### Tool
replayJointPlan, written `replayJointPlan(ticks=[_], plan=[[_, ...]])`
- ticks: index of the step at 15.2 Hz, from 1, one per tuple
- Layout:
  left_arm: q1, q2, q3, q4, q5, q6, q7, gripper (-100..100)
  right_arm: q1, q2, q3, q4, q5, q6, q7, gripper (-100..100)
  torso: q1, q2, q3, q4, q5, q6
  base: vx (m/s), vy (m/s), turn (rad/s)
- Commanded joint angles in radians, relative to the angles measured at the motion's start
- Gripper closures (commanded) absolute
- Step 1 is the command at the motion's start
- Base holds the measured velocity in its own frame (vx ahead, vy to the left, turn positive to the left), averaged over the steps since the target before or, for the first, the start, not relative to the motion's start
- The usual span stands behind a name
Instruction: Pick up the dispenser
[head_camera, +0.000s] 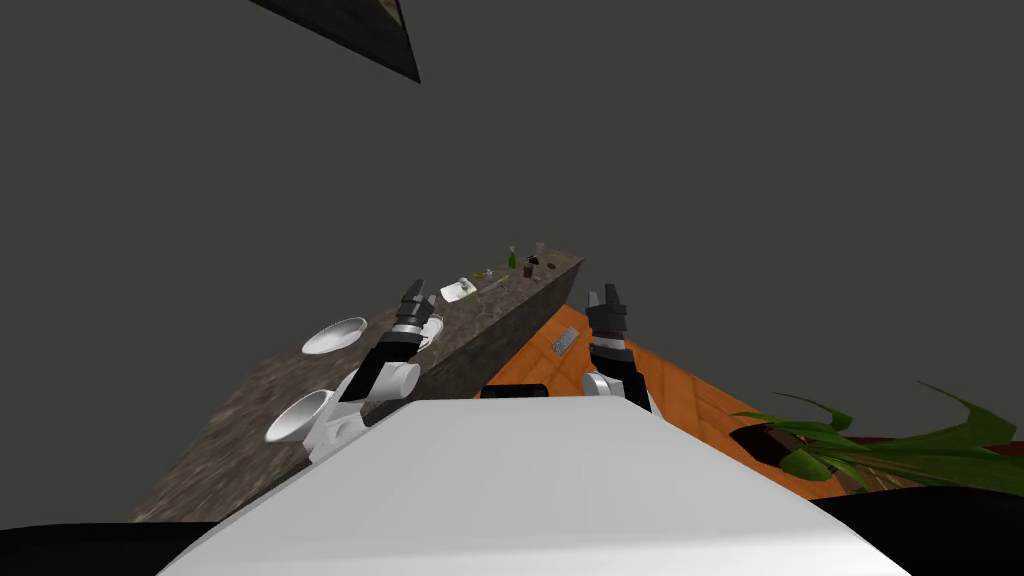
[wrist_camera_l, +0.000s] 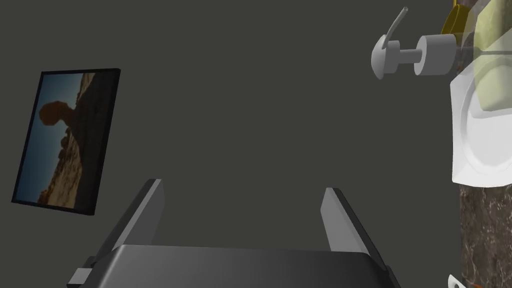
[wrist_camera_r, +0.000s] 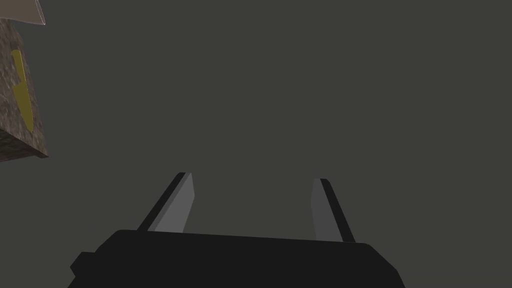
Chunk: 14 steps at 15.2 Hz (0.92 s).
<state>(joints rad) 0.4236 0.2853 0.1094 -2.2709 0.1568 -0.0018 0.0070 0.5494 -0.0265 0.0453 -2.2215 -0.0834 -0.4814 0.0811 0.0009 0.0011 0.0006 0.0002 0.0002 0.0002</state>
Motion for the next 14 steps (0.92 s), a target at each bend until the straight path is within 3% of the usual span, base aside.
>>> replayJointPlan(ticks=[1,2,3,6,7,10,11,13,14], plan=[[-0.013,0.024,0.020,0.011,0.020,0.050,0.015,-100,0.000,0.000,0.000,0.000,0.000,0.000,0.000,0,0.000,0.000,0.000,0.000,0.000,0.000,-0.020,0.008,-0.090],[-0.013,0.024,0.020,0.011,0.020,0.059,0.015,-100,0.000,0.000,0.000,0.000,0.000,0.000,0.000,0,0.000,0.000,0.000,0.000,0.000,0.000,-0.013,0.007,-0.044],[-0.028,0.054,0.046,0.023,0.049,0.088,0.035,-100,0.000,0.000,0.000,0.000,0.000,0.000,0.000,0,0.000,0.000,0.000,0.000,0.000,0.000,-0.012,0.004,-0.094],[-0.028,0.054,0.046,0.023,0.049,0.123,0.035,-100,0.000,0.000,0.000,0.000,0.000,0.000,0.000,0,0.000,0.000,0.000,0.000,0.000,0.000,-0.010,0.005,-0.050],[-0.043,0.084,0.073,0.036,0.078,0.156,0.056,-100,0.000,0.000,0.000,0.000,0.000,0.000,0.000,0,0.000,-0.001,0.000,0.000,0.000,0.000,-0.009,0.002,-0.096],[-0.043,0.084,0.073,0.036,0.078,0.190,0.056,-100,0.000,0.000,0.000,0.000,0.000,0.000,0.000,0,0.000,-0.001,0.000,0.000,0.000,0.000,-0.008,0.005,-0.048],[-0.058,0.113,0.101,0.050,0.108,0.226,0.078,-100,0.000,0.000,0.000,0.000,0.000,0.000,0.000,0,0.000,-0.001,0.000,0.000,0.000,0.000,-0.008,0.003,-0.081],[-0.058,0.113,0.101,0.050,0.108,0.258,0.078,-100,0.000,0.000,0.000,0.000,0.000,0.000,0.000,0,0.000,-0.001,0.000,0.000,0.000,0.000,-0.009,0.007,-0.090],[-0.074,0.141,0.128,0.064,0.138,0.284,0.100,-100,0.000,0.000,0.000,0.000,0.000,0.000,0.000,0,0.000,-0.001,0.000,0.000,0.000,0.000,-0.009,0.007,-0.094]])
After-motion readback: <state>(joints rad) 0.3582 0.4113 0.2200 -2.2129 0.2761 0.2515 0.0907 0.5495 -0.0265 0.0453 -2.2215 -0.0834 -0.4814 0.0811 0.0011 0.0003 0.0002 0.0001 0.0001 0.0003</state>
